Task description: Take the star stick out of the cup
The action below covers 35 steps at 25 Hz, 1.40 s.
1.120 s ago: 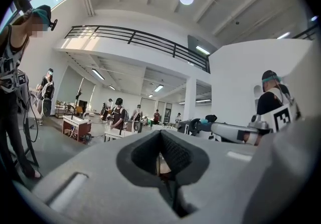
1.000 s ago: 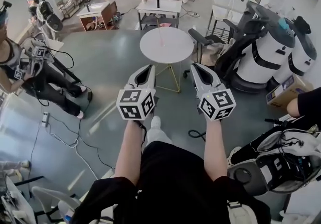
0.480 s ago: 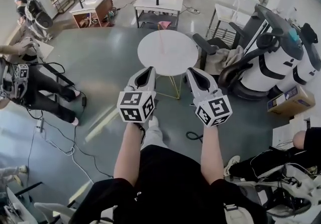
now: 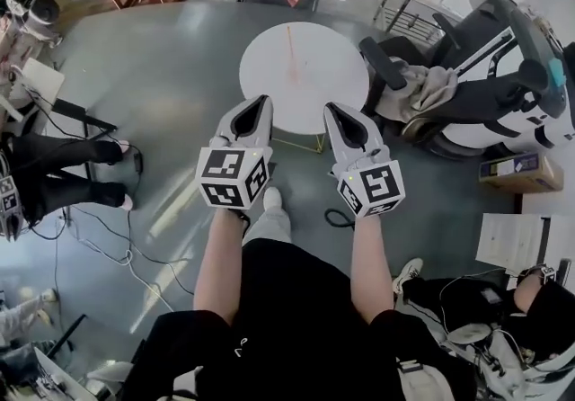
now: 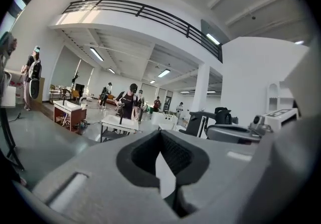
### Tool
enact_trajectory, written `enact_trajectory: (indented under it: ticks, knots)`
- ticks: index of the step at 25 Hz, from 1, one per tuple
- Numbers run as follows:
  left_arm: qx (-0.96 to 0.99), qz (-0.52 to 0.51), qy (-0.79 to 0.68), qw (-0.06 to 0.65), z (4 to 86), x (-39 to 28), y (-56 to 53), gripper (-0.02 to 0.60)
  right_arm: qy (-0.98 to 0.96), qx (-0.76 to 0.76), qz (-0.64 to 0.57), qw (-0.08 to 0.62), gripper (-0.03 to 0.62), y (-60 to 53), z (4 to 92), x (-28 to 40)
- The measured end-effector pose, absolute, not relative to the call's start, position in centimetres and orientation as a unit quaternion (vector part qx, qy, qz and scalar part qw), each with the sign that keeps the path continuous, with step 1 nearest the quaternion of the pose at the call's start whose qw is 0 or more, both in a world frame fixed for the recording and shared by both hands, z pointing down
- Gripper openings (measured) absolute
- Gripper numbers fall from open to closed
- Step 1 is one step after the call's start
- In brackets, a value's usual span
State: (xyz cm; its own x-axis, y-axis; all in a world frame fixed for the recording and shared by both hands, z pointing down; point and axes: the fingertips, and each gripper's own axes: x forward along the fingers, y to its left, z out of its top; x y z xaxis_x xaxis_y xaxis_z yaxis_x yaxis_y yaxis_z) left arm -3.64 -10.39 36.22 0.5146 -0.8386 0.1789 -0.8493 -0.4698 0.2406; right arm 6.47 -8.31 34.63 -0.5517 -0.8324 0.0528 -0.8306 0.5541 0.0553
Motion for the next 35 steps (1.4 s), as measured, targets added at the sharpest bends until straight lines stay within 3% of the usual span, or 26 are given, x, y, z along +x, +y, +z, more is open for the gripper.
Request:
enact_trajectory:
  ticks: [16, 28, 35]
  knots:
    - [0.865, 0.040, -0.469, 0.176, 39.9, -4.5, -23.7, 0.003, -0.867, 0.496, 0.053, 0.017, 0.006, -21.6, 37.4, 6.4]
    - [0.847, 0.044, -0.488, 0.206, 42.8, -3.1, -26.4, 0.003, -0.876, 0.476, 0.069, 0.044, 0.085, -24.9, 41.0, 7.6]
    - [0.837, 0.048, -0.501, 0.215, 45.6, -3.2, -27.4, 0.003, -0.887, 0.451, 0.064, 0.073, 0.091, -27.3, 45.3, 5.8]
